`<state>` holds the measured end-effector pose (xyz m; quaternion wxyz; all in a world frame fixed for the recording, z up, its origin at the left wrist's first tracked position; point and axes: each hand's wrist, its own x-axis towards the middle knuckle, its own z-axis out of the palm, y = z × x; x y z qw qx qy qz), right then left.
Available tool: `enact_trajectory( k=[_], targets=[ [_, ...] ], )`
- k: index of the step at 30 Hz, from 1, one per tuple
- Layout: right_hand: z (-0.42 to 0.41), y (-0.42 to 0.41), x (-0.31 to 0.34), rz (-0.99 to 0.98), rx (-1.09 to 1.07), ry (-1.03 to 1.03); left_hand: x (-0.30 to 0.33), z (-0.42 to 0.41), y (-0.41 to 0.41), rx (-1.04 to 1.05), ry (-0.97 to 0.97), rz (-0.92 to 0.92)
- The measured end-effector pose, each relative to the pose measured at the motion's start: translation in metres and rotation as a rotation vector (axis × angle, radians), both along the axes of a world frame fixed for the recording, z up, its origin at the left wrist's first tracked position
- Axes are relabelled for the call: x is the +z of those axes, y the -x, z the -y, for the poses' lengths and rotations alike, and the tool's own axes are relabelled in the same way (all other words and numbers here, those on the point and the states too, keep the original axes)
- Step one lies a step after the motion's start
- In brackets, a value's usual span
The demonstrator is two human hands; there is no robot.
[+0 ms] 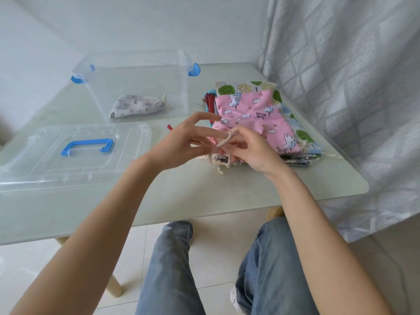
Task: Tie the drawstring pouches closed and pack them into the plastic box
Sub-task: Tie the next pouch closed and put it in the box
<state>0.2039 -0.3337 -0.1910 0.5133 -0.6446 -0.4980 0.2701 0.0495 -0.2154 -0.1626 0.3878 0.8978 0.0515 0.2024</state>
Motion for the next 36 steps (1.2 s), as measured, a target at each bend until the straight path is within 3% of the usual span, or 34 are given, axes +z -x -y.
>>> enact_trajectory(
  k=[10, 14, 20, 31, 33, 36],
  targets=[
    [0.004, 0.002, 0.003, -0.143, 0.024, -0.089, -0.002, -0.006, -0.016, 0.035, -0.168, -0.055],
    [0.001, 0.007, 0.007, -0.181, -0.026, -0.111, -0.003, -0.006, -0.017, 0.059, -0.187, 0.033],
    [-0.006, 0.008, 0.009, -0.188, -0.149, -0.167, -0.003, -0.004, -0.011, 0.290, -0.186, 0.239],
    [-0.007, 0.001, 0.004, -0.125, -0.083, -0.149, -0.006, -0.007, -0.016, 0.260, -0.307, 0.117],
    [-0.008, 0.001, 0.004, -0.114, -0.069, -0.139, -0.007, -0.006, -0.017, 0.288, -0.252, 0.145],
    [-0.008, -0.002, 0.004, -0.115, -0.085, -0.116, -0.013, -0.002, -0.019, 0.339, -0.018, 0.193]
  ],
)
